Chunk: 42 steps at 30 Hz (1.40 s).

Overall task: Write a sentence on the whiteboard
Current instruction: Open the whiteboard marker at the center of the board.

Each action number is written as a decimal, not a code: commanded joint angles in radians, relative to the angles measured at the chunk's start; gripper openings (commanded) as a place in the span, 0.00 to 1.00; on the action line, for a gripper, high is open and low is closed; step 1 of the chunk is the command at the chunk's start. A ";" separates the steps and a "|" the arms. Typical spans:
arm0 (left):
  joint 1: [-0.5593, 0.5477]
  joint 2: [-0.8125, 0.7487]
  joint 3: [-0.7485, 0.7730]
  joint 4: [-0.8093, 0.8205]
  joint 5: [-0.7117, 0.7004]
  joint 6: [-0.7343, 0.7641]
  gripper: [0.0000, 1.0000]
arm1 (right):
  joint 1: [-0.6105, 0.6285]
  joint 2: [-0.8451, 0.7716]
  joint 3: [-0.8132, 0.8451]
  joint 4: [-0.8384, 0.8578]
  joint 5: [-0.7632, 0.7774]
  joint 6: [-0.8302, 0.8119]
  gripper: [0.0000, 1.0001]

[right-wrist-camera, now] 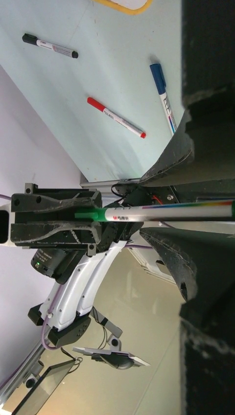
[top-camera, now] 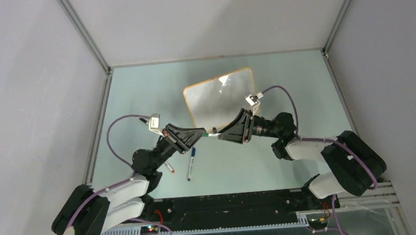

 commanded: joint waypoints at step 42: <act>0.001 0.053 0.007 0.033 -0.009 0.029 0.00 | -0.026 -0.027 0.042 -0.076 -0.033 -0.069 0.00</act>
